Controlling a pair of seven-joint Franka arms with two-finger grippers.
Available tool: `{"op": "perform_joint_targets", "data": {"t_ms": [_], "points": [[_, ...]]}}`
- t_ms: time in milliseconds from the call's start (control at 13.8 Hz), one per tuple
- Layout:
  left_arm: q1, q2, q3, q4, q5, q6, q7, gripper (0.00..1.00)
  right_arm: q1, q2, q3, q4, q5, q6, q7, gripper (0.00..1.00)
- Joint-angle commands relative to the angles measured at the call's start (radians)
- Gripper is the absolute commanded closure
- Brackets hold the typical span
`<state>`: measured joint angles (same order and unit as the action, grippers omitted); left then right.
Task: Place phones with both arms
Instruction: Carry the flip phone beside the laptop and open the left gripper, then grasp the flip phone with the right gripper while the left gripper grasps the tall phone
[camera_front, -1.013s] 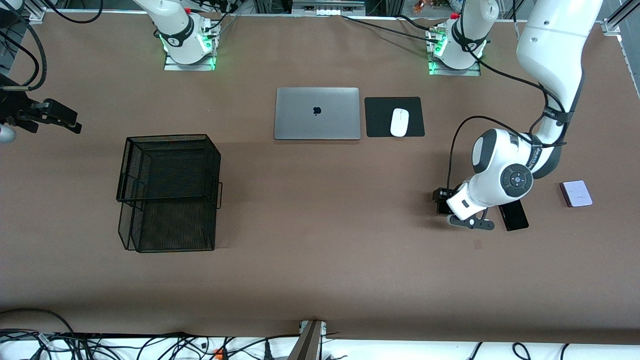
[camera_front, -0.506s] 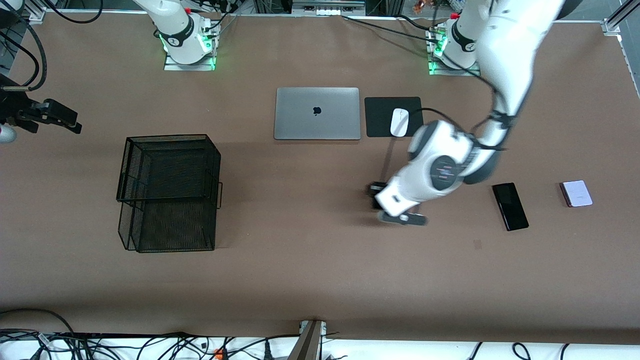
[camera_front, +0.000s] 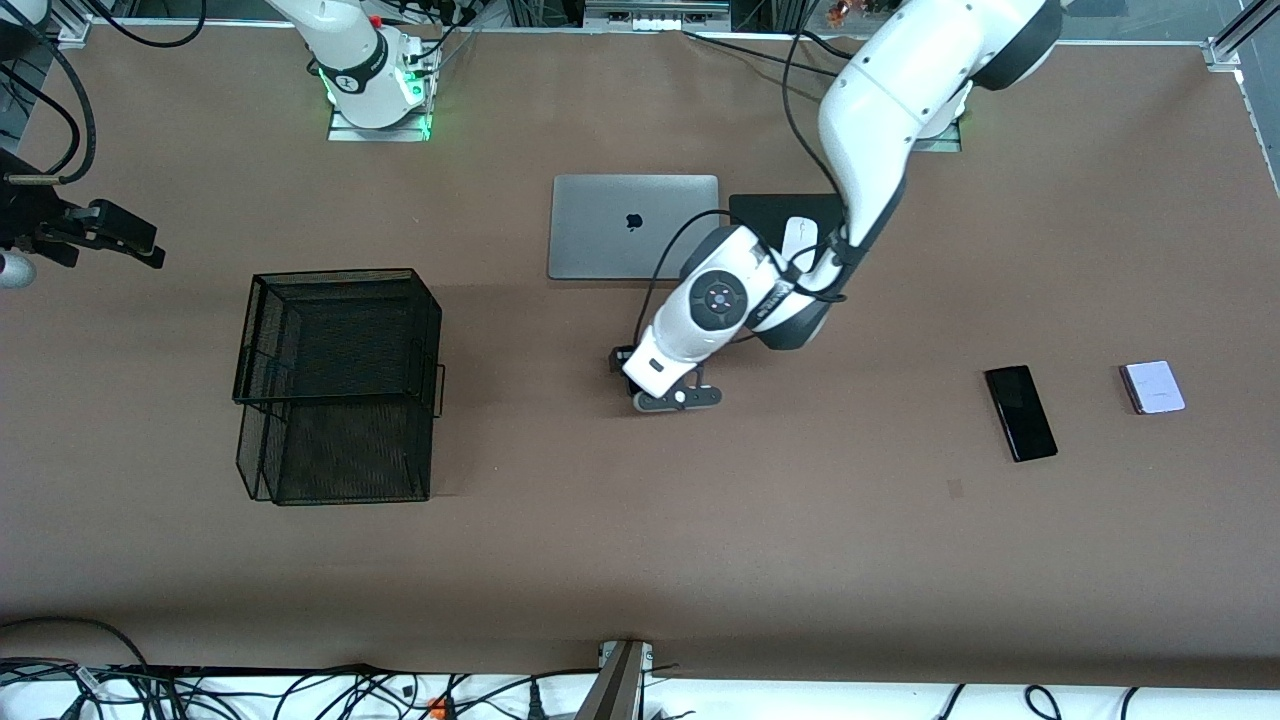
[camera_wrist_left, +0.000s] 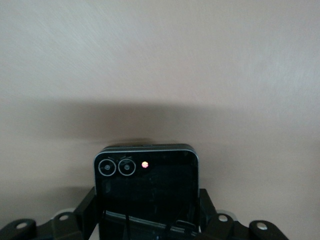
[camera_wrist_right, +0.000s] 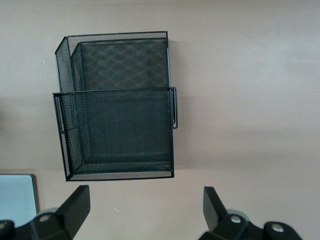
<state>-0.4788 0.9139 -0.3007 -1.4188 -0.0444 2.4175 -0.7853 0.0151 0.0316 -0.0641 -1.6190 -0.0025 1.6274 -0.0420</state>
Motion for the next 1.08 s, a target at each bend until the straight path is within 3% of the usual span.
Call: {"op": "perform_joint_targets", "data": {"t_ms": [0,217,506,796,1013], "points": [[-0.020,0.005,0.015,0.044,-0.006,0.012,-0.022,0.00,0.002,-0.009,0.003,-0.015,0.001,0.000,0.010,0.00],[0.012,-0.065,0.031,0.032,-0.005,-0.040,-0.023,0.00,0.002,-0.006,0.006,-0.013,0.001,0.003,0.010,0.00],[0.095,-0.226,0.129,0.035,0.024,-0.335,0.018,0.00,0.032,0.011,0.012,-0.019,-0.001,0.015,0.010,0.00],[0.265,-0.294,0.138,0.032,0.225,-0.564,0.234,0.00,0.201,0.094,0.012,-0.018,0.002,0.074,0.060,0.00],[0.435,-0.296,0.141,-0.006,0.233,-0.601,0.470,0.00,0.401,0.180,0.013,0.005,0.009,0.146,0.377,0.00]]}}
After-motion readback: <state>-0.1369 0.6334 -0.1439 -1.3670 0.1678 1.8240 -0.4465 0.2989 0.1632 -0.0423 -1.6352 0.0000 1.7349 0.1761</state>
